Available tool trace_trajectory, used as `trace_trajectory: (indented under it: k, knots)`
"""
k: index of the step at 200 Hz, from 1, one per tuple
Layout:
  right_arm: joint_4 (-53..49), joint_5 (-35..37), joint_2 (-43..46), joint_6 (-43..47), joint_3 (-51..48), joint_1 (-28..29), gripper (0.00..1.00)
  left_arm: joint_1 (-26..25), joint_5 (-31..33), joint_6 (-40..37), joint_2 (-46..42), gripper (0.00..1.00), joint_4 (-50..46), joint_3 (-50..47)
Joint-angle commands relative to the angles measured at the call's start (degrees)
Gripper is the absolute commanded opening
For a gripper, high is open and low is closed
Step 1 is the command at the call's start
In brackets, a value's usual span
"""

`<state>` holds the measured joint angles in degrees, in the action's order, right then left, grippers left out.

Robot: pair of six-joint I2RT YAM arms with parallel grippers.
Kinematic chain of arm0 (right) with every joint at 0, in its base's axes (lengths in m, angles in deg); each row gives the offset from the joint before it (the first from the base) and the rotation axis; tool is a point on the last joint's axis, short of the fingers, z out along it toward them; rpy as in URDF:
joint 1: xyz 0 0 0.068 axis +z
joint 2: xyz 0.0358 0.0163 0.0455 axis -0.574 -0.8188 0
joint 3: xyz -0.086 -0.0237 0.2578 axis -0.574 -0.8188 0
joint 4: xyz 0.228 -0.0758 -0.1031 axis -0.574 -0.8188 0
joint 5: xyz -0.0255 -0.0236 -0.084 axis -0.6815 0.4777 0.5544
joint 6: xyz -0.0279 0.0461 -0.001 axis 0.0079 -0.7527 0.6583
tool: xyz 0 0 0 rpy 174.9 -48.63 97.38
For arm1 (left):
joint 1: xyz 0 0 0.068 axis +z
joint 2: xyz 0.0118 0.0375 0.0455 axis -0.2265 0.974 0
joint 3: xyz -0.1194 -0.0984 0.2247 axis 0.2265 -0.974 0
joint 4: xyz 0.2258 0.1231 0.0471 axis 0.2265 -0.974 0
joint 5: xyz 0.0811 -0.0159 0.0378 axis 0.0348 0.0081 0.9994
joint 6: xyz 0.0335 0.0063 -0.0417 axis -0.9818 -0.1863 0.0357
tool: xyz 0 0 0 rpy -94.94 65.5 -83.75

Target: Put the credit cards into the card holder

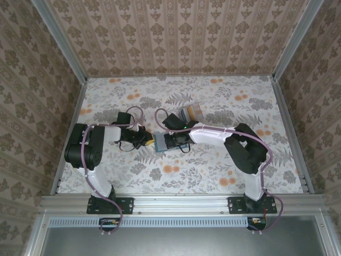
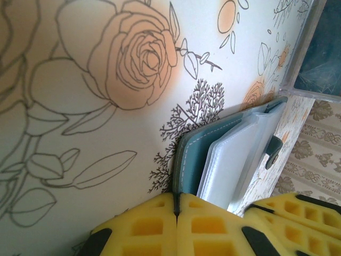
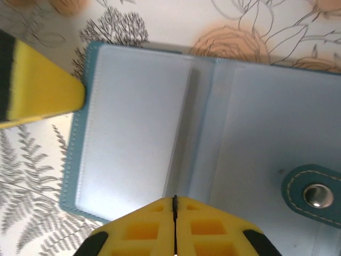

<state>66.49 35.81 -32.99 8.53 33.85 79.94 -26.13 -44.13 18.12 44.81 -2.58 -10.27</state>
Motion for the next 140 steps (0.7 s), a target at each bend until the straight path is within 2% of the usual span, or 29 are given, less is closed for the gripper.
trace_trajectory:
  k: [1,26,50,66,97,114,140]
  knots:
    - [1.9,-2.3,3.4,-0.6,-1.5,-1.7,0.09,0.0,0.5,0.1,0.7,0.03,-3.0,-1.1]
    - [3.7,-2.9,7.6,-0.4,-4.2,-5.1,0.19,0.1,0.7,-0.1,0.5,0.03,-3.2,-1.2]
    - [1.2,-2.4,11.6,3.6,-4.3,-11.1,0.32,0.0,0.8,-0.3,0.3,0.07,-3.2,-1.2]
    - [0.9,-3.8,12.5,5.7,-3.5,-15.1,0.35,0.0,0.8,-0.4,0.6,0.11,-3.4,-0.8]
    - [-6.5,-3.0,8.5,10.6,5.3,-19.0,0.51,0.0,0.6,-1.0,0.6,0.22,-3.5,-0.1]
    - [-8.8,-3.5,5.6,11.7,9.0,-21.0,0.53,0.0,1.3,-1.8,-0.1,0.28,-4.1,-0.2]
    - [-13.1,-3.5,1.4,13.5,14.2,-22.7,0.56,0.1,1.6,-2.6,-0.8,0.32,-4.3,-0.4]
